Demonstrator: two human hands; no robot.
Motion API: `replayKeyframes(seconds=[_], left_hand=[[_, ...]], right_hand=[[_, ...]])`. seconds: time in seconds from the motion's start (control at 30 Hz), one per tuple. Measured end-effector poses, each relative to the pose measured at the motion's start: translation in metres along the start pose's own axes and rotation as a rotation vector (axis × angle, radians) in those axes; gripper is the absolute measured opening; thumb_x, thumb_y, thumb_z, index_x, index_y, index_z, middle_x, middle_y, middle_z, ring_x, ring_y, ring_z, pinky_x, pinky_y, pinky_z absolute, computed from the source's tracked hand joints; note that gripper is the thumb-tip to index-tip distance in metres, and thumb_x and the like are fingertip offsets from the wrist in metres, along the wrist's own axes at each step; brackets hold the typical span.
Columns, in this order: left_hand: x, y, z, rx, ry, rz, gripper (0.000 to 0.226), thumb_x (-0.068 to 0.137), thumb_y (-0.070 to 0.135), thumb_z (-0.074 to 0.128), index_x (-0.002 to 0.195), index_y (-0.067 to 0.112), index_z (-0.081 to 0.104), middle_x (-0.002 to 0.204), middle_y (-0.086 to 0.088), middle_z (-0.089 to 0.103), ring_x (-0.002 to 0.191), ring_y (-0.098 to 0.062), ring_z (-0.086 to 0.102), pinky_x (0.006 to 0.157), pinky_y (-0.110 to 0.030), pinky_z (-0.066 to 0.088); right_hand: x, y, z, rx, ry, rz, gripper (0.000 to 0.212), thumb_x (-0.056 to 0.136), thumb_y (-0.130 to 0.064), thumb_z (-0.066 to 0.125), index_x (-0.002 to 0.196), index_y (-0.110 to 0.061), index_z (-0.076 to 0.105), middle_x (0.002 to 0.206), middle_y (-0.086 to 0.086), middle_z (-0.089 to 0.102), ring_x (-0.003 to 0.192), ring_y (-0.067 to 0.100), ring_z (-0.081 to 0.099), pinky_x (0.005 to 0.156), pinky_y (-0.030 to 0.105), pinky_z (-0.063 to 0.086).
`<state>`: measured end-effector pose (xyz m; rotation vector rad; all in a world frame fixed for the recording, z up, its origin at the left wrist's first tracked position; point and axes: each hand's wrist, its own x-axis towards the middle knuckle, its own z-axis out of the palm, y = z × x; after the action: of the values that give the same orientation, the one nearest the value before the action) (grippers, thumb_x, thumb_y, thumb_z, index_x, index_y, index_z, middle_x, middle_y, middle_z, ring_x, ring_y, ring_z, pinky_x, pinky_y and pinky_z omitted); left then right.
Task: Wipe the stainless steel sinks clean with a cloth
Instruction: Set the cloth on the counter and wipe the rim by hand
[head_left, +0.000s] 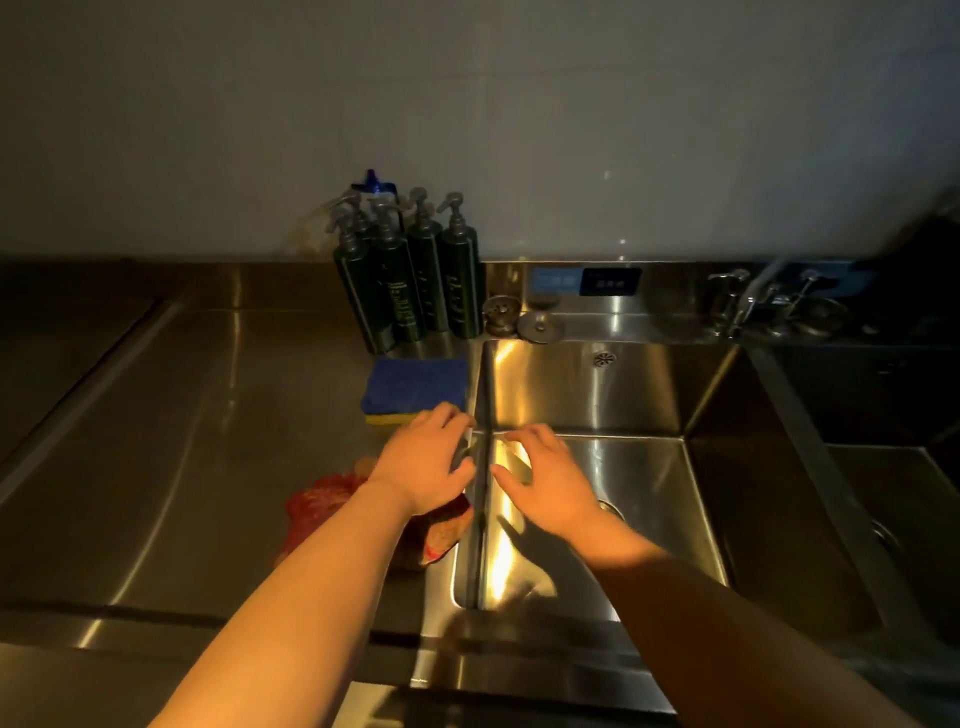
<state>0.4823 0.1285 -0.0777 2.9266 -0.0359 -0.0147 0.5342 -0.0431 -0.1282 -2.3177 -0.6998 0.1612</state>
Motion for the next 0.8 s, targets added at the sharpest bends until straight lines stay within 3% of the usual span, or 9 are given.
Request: replayKeyframes(seconds=[0.4,0.67,0.8], left_hand=[[0.084,0.142,0.025,0.036,0.116,0.141,0.036,0.092,0.036,0.043,0.122,0.018,0.048,0.122,-0.004,0.049,0.107,-0.025,0.05,0.083,-0.037,0.043],[0.159,0.263,0.036,-0.158,0.188,0.152,0.036,0.09,0.03,0.049,0.125,0.018,0.049,0.123,-0.003,0.05,0.111,-0.021,0.048,0.087,-0.032,0.04],[0.197,0.308,0.04,-0.178,0.21,0.193,0.033,0.09,0.028,0.051,0.121,0.017,0.05,0.122,-0.004,0.051,0.109,-0.022,0.05,0.084,-0.036,0.045]], right_hand=[[-0.023,0.101,-0.111,-0.066,0.196,0.138,0.032,0.09,-0.03,0.056,0.117,-0.015,0.056,0.123,0.006,0.05,0.111,0.024,0.051,0.095,0.038,0.042],[-0.025,0.195,-0.213,-0.011,0.324,0.14,0.025,0.09,-0.034,0.056,0.113,-0.026,0.054,0.117,-0.007,0.049,0.101,0.007,0.052,0.08,0.02,0.043],[-0.024,0.238,-0.261,0.011,0.371,0.118,0.026,0.09,-0.034,0.055,0.115,-0.026,0.053,0.119,-0.007,0.046,0.104,0.007,0.049,0.082,0.02,0.039]])
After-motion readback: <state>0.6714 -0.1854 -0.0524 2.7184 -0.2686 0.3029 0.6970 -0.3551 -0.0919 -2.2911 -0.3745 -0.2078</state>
